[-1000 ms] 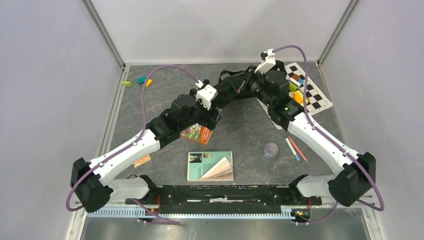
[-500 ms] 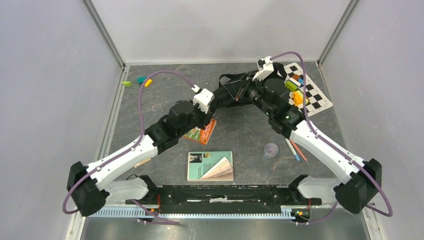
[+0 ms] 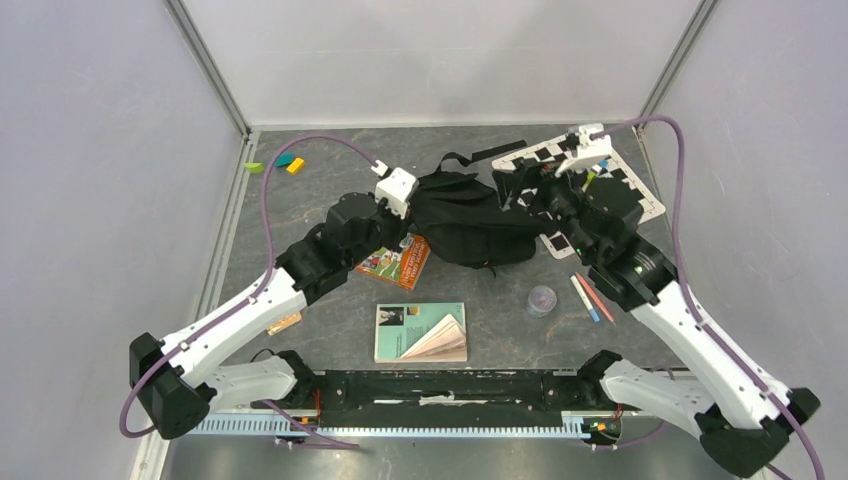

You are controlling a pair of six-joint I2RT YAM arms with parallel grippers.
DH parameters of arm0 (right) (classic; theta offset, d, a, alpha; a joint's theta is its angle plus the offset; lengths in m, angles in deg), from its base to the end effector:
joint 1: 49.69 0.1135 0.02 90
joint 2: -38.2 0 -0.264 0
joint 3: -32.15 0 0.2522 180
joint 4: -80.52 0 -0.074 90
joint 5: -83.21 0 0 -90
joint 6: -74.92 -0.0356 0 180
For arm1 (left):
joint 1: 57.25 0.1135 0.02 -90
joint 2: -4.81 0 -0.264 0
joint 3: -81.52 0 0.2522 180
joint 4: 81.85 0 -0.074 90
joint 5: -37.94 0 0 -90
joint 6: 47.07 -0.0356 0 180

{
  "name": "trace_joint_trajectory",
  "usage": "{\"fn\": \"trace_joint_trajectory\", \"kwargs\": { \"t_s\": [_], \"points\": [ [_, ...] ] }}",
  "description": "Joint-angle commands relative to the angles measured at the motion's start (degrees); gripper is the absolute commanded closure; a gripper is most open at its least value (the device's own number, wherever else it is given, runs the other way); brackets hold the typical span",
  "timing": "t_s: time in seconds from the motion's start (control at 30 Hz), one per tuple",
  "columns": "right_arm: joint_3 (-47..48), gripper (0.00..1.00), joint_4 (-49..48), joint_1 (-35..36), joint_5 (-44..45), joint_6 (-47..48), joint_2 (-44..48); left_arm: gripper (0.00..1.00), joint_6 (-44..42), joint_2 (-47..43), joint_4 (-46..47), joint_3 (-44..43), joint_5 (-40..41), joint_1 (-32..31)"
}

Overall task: Pack the student bag
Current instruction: Unzip the student bag at the center of the board.

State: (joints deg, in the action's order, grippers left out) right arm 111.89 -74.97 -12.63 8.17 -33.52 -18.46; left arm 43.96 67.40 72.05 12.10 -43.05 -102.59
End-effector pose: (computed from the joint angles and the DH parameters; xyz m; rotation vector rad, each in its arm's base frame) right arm 0.1773 0.1224 0.4302 -0.0569 1.6207 0.5436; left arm 0.1810 -0.1753 0.3418 0.6245 1.8185 -0.3974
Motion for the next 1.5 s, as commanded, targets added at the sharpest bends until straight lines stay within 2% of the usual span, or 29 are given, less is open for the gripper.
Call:
{"fn": "trace_joint_trajectory", "kwargs": {
  "t_s": [0.0,0.17,0.3,0.43,0.67,0.83,1.1,1.4,1.47],
  "points": [
    [-6.7,0.02,4.7,-1.3,4.7,2.5,4.7,0.98,2.3,0.3,0.7,-5.0,-0.3,2.2],
    [-12.2,0.1,4.2,-4.0,-11.4,3.7,5.7,0.98,4.0,0.7,0.7,-5.3,-4.8,6.0],
    [-20.0,0.15,0.6,-4.0,-23.8,5.0,9.9,0.98,4.3,0.7,0.3,-5.9,-6.1,7.3],
    [-26.7,0.18,-3.6,-3.9,-30.4,4.4,14.0,0.98,5.0,1.7,-1.1,-7.1,-7.3,9.1],
    [-31.4,0.29,-9.1,-3.5,-38.3,5.0,12.0,0.98,5.4,2.6,-1.3,-7.4,-8.8,10.0],
    [-34.7,0.31,-13.1,-2.4,-36.4,5.7,10.7,0.98,5.3,2.9,-1.4,-7.5,-8.8,10.0],
    [-35.6,0.4,-15.8,-2.0,-35.3,7.3,8.2,0.98,5.3,2.8,-1.2,-7.3,-10.3,10.0],
    [-32.4,0.42,-10.9,-2.1,-29.0,9.8,5.4,0.98,5.0,2.6,-1.3,-7.3,-10.3,10.0],
    [-31.9,0.39,-9.4,-2.1,-29.2,10.0,4.9,0.98,5.0,2.5,-1.4,-7.4,-10.2,10.0]
  ]
}}
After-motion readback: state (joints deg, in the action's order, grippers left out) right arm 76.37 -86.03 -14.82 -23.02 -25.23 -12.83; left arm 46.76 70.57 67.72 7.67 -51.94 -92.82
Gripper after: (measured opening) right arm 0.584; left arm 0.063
